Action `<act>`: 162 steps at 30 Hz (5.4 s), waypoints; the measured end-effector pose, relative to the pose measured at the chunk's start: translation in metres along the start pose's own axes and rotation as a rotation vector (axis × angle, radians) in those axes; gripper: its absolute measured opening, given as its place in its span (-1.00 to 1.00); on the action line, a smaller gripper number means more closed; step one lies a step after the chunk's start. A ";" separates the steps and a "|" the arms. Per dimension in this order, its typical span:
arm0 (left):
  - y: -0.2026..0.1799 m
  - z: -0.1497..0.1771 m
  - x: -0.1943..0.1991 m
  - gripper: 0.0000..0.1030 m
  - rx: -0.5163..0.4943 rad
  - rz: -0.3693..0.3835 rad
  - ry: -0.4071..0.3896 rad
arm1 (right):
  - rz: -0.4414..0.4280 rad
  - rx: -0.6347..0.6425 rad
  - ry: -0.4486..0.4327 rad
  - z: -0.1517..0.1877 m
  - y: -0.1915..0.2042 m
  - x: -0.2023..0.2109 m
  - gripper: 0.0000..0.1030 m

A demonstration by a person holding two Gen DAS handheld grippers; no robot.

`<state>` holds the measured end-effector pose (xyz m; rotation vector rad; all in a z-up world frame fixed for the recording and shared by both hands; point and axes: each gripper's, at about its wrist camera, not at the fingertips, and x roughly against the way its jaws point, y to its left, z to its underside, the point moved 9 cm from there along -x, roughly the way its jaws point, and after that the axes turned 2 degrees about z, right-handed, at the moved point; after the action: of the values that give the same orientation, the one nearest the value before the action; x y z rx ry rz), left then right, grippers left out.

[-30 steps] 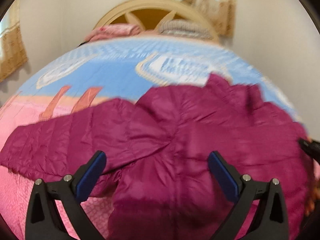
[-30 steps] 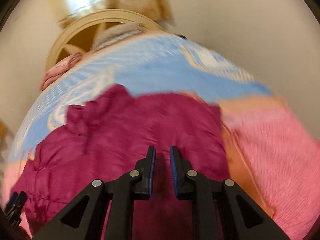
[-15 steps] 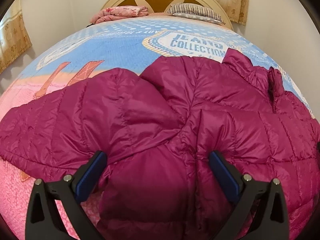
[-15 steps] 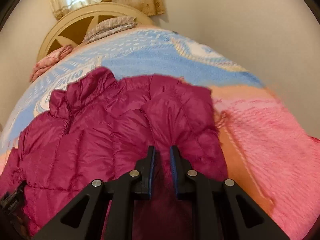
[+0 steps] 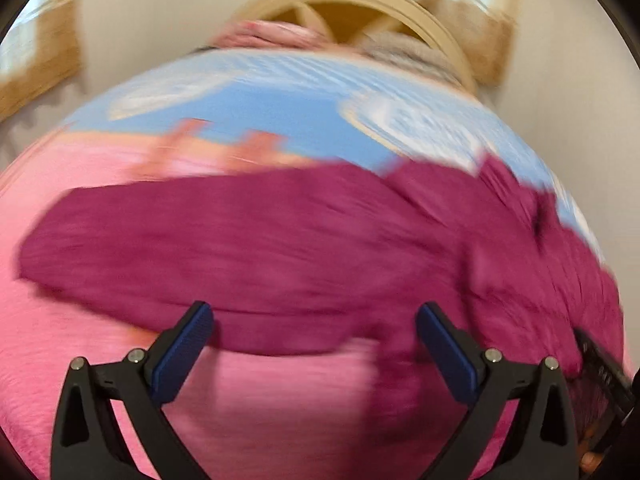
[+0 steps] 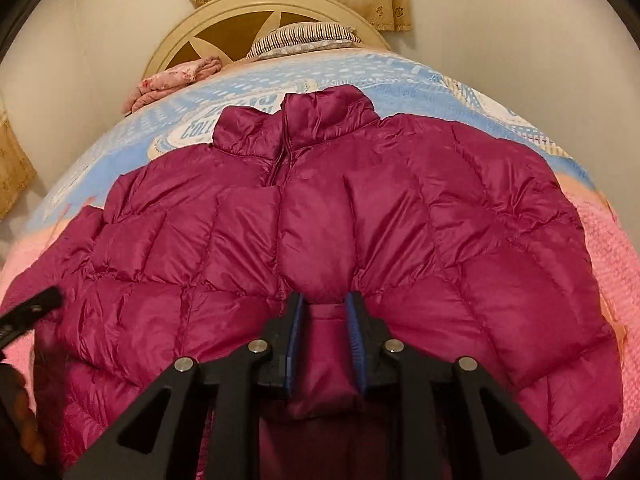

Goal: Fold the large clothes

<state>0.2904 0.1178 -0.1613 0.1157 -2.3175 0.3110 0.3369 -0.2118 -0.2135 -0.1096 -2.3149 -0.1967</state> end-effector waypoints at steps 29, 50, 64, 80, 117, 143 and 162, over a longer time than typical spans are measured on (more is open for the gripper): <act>0.143 -0.072 0.021 -0.68 0.287 -0.081 -0.221 | -0.054 -0.044 -0.008 0.001 -0.002 0.002 -0.48; -0.227 0.041 0.019 -0.52 -0.418 0.368 -0.066 | -0.174 -0.156 -0.017 -0.001 -0.010 0.000 -0.48; -0.103 0.050 0.019 1.00 -0.229 0.242 -0.027 | -0.321 -0.321 0.002 -0.001 -0.028 0.012 -0.47; -0.085 0.067 -0.012 1.00 -0.183 0.183 0.032 | -0.169 -0.176 0.039 0.008 0.024 0.027 0.03; -0.118 -0.051 -0.019 1.00 -0.162 0.129 -0.065 | -0.069 0.008 -0.097 -0.066 -0.011 0.067 -0.13; -0.063 -0.009 -0.077 1.00 0.016 0.026 0.008 | -0.130 -0.088 0.075 -0.057 -0.012 -0.006 -0.14; -0.082 -0.024 -0.060 1.00 -0.031 0.079 -0.117 | 0.003 -0.326 0.334 -0.182 -0.012 -0.137 0.52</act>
<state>0.3638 0.0441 -0.1730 0.0275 -2.4465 0.3157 0.5597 -0.2584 -0.1926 -0.2259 -1.9349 -0.5477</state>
